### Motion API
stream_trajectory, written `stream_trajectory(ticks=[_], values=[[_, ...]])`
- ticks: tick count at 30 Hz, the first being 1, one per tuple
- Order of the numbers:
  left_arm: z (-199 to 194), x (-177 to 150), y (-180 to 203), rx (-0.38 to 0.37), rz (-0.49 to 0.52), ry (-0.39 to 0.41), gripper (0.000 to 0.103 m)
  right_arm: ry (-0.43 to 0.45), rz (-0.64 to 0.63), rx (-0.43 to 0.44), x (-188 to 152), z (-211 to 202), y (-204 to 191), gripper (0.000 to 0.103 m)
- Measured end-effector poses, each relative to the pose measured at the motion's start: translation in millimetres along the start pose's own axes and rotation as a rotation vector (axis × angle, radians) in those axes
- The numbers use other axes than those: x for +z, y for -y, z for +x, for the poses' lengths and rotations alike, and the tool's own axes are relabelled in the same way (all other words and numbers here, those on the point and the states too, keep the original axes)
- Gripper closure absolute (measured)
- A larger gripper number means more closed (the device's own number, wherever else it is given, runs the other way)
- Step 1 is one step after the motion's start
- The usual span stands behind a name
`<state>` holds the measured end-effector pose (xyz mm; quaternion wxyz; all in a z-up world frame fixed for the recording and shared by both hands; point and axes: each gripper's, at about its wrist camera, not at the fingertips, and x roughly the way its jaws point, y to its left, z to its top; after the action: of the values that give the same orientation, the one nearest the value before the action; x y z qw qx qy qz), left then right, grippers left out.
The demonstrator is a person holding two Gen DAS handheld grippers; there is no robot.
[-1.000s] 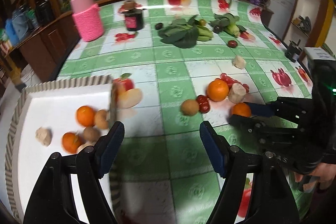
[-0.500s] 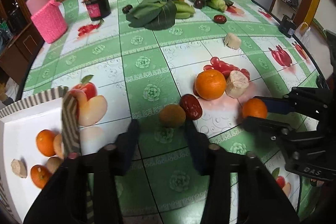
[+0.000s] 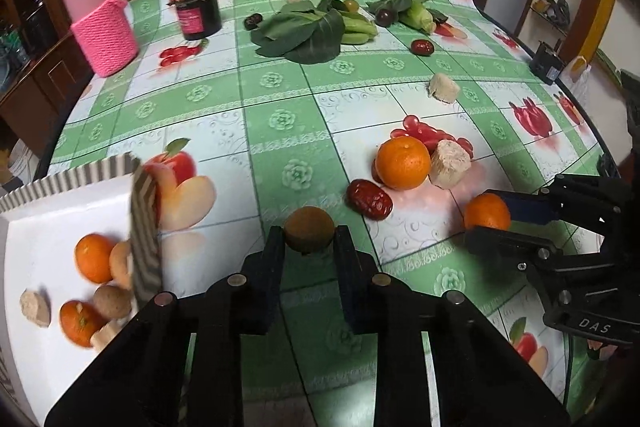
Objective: Organize fruits
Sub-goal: 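Grasp an orange with the right gripper while the left gripper grasps a brown fruit, then carry the orange and the brown fruit over the white tray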
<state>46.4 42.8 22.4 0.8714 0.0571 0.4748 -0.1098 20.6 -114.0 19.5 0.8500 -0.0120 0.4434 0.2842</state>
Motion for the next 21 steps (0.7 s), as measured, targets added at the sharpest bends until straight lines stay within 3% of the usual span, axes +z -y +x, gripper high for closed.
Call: stream_trajectory(ticks=[21], values=[[-60, -43, -32, 0.118, -0.085, 0.085, 0.081, 0.030, -0.098, 0.033, 6, -16, -69, 0.072]])
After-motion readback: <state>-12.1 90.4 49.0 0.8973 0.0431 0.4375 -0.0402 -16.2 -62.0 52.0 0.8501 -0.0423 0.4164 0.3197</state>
